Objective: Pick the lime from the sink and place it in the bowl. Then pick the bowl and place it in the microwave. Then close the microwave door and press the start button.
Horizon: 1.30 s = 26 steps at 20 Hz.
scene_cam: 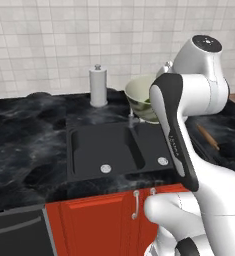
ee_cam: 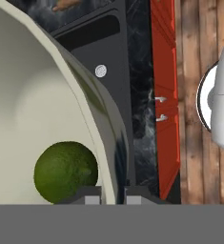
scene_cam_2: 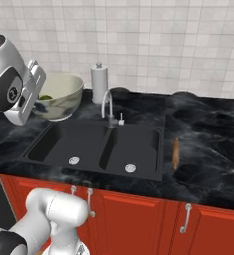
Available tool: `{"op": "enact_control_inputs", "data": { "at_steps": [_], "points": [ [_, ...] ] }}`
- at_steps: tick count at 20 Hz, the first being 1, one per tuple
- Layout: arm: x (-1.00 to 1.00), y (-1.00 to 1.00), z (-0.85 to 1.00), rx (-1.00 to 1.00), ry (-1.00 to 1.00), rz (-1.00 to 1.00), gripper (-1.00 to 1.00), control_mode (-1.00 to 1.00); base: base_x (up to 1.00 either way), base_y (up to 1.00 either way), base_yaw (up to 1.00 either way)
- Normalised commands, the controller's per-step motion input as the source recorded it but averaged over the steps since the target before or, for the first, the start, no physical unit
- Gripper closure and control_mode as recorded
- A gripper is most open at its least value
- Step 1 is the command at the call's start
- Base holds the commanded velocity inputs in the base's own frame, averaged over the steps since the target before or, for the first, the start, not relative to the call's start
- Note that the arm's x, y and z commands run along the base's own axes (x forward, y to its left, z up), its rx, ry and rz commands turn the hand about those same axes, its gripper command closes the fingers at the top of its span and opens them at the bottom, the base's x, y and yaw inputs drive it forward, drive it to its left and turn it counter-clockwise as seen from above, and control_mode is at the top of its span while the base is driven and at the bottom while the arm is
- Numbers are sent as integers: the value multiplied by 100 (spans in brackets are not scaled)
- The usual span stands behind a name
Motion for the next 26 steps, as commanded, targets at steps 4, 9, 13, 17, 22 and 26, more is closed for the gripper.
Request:
{"op": "enact_control_inputs", "data": {
  "at_steps": [4, 9, 13, 17, 22, 26],
  "points": [
    [0, 0, 0, 0, 0, 0, 100, 100, -43, -8, 0],
    [0, 0, 0, 0, 0, 0, 100, 100, -12, 0, 8],
    [0, 0, 0, 0, 0, 0, 100, 100, -7, 0, 53],
    [0, 0, 0, 0, 0, 0, 100, 100, -13, 0, 69],
    [0, 0, 0, 0, 0, 0, 100, 100, -12, 5, 74],
    [0, 0, 0, 0, 0, 0, 100, 100, -8, 20, 72]
  ]
}}
